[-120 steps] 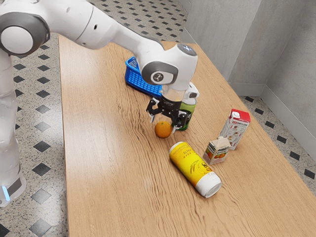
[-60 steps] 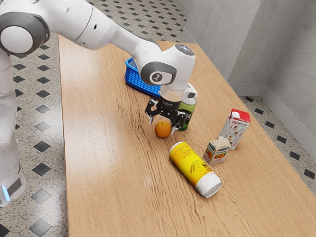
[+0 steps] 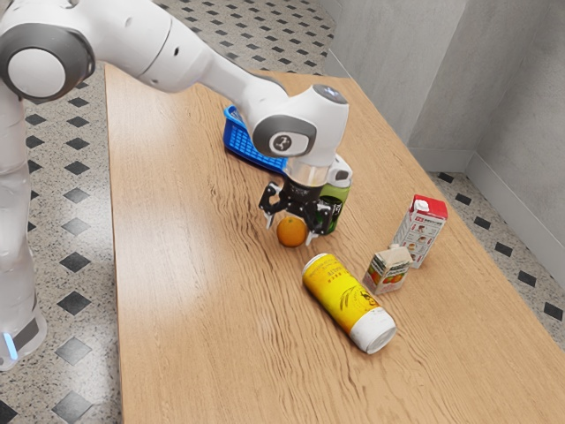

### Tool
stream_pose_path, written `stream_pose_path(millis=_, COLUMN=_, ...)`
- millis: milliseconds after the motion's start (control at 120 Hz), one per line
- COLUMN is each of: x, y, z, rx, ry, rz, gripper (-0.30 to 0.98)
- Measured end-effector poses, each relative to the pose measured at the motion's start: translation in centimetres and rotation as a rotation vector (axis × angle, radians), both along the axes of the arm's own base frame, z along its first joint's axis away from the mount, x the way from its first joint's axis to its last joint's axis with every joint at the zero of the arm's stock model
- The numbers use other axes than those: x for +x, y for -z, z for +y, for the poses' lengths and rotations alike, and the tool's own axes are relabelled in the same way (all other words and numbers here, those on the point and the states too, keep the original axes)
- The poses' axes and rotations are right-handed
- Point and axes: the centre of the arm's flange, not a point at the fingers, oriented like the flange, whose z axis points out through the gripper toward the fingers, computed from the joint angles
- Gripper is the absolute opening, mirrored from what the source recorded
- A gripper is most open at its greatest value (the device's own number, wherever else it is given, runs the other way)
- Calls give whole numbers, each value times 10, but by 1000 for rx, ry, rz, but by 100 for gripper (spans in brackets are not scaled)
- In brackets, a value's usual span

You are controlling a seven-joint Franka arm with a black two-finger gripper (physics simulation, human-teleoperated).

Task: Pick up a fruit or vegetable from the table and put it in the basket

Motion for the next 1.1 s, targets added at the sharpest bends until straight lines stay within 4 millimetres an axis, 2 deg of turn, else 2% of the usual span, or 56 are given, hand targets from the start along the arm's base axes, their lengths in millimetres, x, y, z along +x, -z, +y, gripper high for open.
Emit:
stream_pose_path(millis=208, x=0, y=-1, z=-4, rx=-4, ry=3, rz=-4, gripper=61)
stream_pose_path(millis=467, x=-2, y=-1, z=-4, rx=-5, ry=-14, rz=-3, gripper=44)
stream_pose_path(millis=708, x=-3, y=-1, z=-1, rx=-4, ry=-37, rz=-3, gripper=43)
stream_pose_path(millis=992, x=-2, y=1, z=10, rx=-11, ry=-70, rz=2, gripper=57)
stream_pose_path(millis=1058, x=-4, y=5, z=14, rx=-14, ry=-81, rz=6, gripper=56)
stream_pose_path(millis=1100, x=-4, y=8, z=16, rx=-17, ry=-88, rz=7, gripper=51)
